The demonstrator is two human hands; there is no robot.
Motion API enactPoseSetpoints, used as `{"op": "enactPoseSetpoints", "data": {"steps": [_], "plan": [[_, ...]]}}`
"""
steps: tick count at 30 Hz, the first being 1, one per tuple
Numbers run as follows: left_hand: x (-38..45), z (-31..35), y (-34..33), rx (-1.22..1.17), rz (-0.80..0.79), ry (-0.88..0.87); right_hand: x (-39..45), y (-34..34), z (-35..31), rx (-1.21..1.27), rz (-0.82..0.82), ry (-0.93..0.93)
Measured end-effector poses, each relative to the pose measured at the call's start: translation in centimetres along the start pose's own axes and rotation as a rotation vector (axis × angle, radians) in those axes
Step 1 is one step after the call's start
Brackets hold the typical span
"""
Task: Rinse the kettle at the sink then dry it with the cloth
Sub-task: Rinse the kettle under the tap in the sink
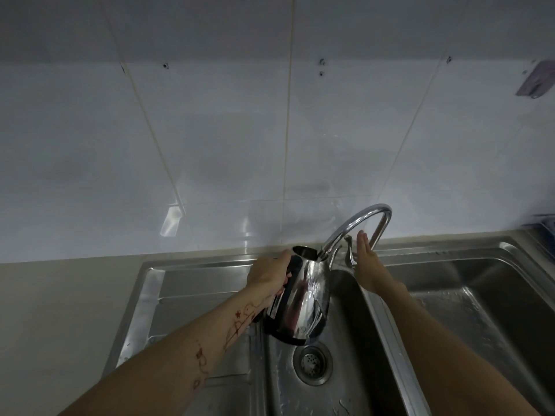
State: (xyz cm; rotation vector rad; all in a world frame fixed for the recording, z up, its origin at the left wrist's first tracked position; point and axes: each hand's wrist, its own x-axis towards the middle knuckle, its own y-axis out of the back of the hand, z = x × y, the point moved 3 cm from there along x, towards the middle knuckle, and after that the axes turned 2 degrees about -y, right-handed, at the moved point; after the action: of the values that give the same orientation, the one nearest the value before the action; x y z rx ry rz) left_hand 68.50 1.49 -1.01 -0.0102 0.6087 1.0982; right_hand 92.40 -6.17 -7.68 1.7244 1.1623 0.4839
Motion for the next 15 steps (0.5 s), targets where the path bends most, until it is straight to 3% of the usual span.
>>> {"op": "enactPoseSetpoints", "data": {"steps": [15], "plan": [[-1.1, 0.2, 0.1, 0.041, -0.009, -0.067, -2.5, 1.3, -2.2, 0.045, 0.013, 0.023]]}}
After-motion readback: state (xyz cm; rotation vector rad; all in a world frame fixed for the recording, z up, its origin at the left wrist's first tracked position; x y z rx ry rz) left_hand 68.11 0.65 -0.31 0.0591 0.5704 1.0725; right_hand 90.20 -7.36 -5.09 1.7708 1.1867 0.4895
